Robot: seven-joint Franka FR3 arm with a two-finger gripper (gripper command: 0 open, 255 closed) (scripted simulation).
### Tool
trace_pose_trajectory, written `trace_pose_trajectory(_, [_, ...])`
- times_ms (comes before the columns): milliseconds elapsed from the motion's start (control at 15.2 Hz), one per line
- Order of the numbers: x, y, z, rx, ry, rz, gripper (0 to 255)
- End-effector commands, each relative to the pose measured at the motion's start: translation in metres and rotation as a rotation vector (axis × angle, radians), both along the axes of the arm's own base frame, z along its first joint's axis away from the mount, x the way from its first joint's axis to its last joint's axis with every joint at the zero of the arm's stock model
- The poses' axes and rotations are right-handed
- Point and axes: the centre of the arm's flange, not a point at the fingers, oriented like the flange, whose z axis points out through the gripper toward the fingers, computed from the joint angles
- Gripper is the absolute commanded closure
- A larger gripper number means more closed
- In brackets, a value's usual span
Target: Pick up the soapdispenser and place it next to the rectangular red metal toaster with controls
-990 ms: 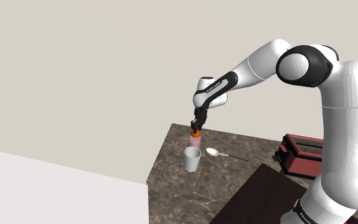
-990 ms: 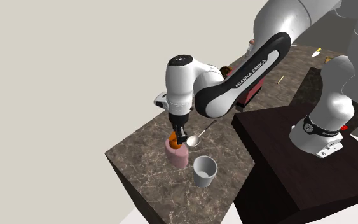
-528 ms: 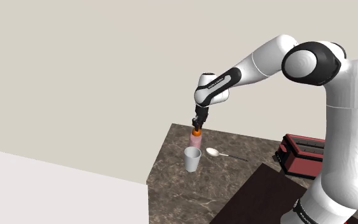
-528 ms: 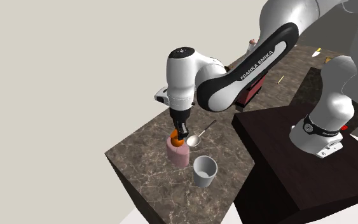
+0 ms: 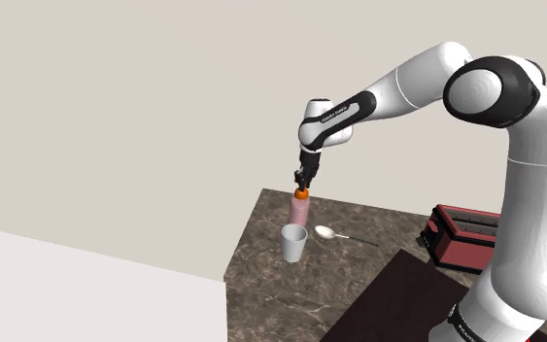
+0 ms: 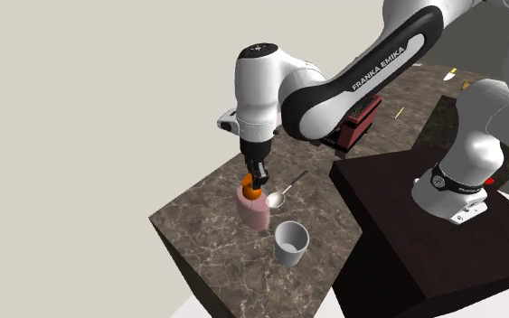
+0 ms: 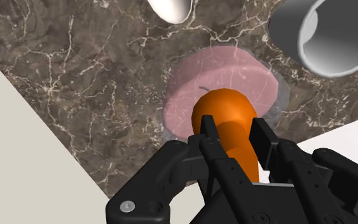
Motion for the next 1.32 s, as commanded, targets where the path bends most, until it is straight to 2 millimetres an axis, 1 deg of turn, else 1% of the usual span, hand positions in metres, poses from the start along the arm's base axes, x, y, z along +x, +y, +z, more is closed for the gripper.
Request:
trace_pose_trajectory(0, [0.000,-0.001,0.010,0.000,0.000,0.000,255])
trace_pose_trajectory(1254, [0.000,-0.001,0.111,0.000,0.000,0.000,255])
